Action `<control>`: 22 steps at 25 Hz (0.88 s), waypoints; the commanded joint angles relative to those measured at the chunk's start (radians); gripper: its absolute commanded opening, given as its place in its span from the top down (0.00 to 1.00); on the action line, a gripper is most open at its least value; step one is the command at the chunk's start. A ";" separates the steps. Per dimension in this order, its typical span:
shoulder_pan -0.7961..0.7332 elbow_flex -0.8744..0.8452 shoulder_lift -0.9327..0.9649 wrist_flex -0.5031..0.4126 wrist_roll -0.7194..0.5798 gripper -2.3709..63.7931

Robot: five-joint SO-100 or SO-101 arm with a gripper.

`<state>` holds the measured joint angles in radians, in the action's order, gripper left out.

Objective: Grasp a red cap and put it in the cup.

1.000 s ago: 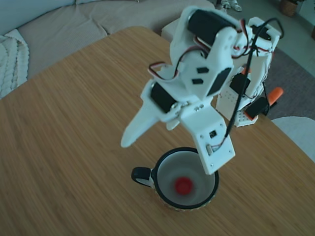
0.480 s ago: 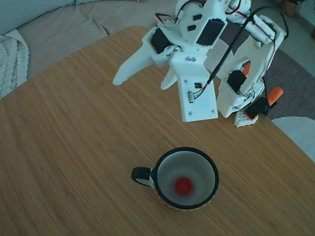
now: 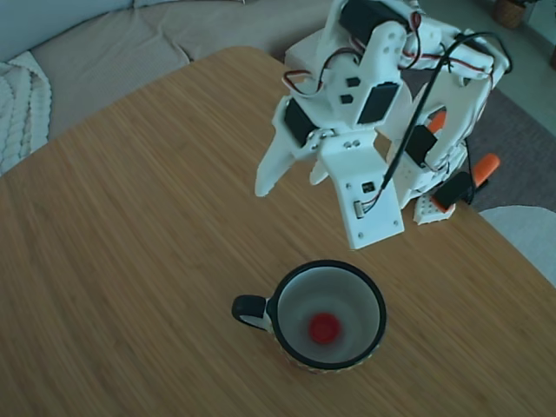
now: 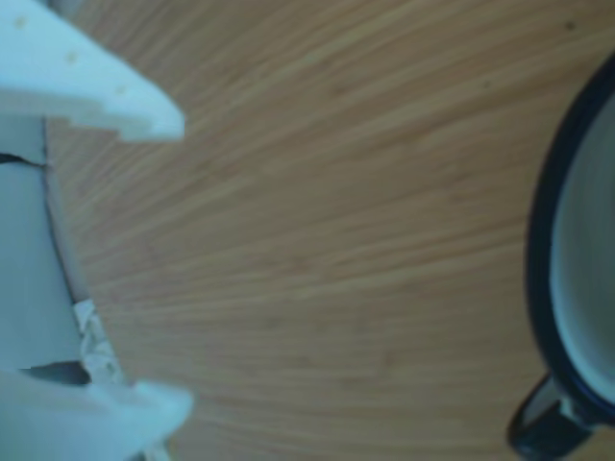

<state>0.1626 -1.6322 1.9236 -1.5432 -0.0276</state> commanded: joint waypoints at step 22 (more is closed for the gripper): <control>-0.089 -0.482 0.669 0.176 0.000 0.91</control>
<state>0.0736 -2.0985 2.5418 -1.3898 -0.0215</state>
